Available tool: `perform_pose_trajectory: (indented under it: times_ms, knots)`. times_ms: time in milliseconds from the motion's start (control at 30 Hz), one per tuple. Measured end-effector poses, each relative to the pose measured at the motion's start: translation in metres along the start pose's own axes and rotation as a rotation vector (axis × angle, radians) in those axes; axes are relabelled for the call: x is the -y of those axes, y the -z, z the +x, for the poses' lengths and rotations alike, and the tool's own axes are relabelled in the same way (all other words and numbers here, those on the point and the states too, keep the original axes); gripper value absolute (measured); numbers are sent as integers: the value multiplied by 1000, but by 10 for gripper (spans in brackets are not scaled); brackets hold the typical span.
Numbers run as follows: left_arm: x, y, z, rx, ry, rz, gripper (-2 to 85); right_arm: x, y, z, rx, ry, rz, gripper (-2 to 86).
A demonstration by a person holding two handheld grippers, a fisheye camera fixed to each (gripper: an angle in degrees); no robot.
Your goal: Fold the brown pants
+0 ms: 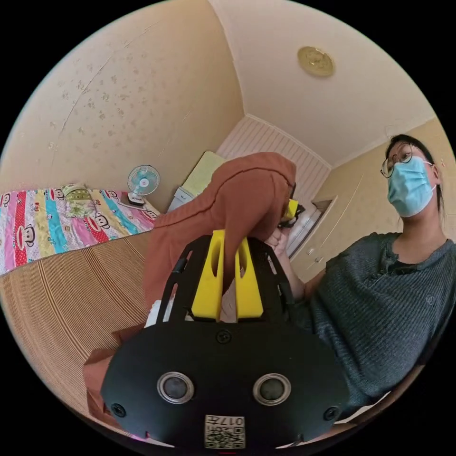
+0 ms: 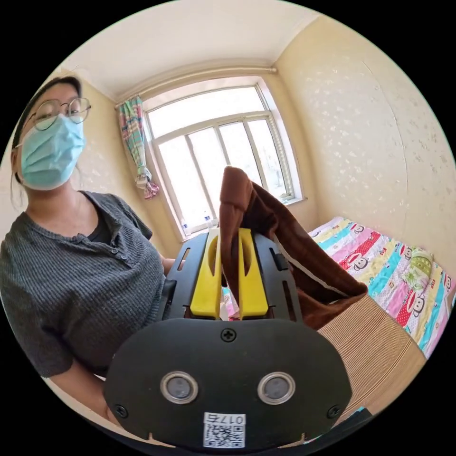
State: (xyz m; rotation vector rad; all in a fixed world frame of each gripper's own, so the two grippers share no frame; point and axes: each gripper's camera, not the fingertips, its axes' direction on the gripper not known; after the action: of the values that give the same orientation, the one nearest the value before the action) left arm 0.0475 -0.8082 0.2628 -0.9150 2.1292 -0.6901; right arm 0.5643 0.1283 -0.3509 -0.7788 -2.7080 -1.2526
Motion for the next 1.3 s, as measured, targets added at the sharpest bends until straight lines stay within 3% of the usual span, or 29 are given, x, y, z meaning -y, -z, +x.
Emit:
perform_pose_trajectory:
  times_ms: [67, 200, 333, 433, 500, 600, 700, 833, 967, 1033, 1133, 1300]
  knots:
    - [1, 29, 1, -127, -76, 76, 7, -33, 24, -11, -56, 3, 52, 57]
    - [13, 74, 12, -382, -276, 177, 8, -127, 60, 13, -179, -265, 120, 55]
    - [32, 98, 12, -666, -404, 293, 15, -183, 26, 22, -53, -275, 105, 186]
    - [40, 88, 10, -840, -441, 330, 22, -197, -16, 18, 6, -221, 67, 230]
    - [42, 74, 7, -954, -446, 324, 30, -200, -30, 10, 140, -133, 144, 202]
    - [40, 51, -2, -1085, -421, 289, 44, -202, -35, 2, 372, 8, 253, 44]
    - [32, 52, -18, -993, -317, 291, 51, -209, -18, -5, 227, -98, 317, 35]
    - [11, 76, -38, -541, -31, 251, 64, -214, 6, -46, -174, -160, 294, 34]
    - [-16, 78, -44, -119, 180, 198, 76, -216, 12, -68, -251, -230, 349, 32]
    - [-30, 72, -42, -96, 202, 202, 94, -212, 6, -98, -436, -215, 329, 31]
    - [-51, 52, -33, -108, 201, 185, 123, -209, -1, -132, -529, -184, 342, 30]
    - [-71, -1, -14, -41, 187, 5, 164, -201, -2, -194, -674, -118, 409, 27]
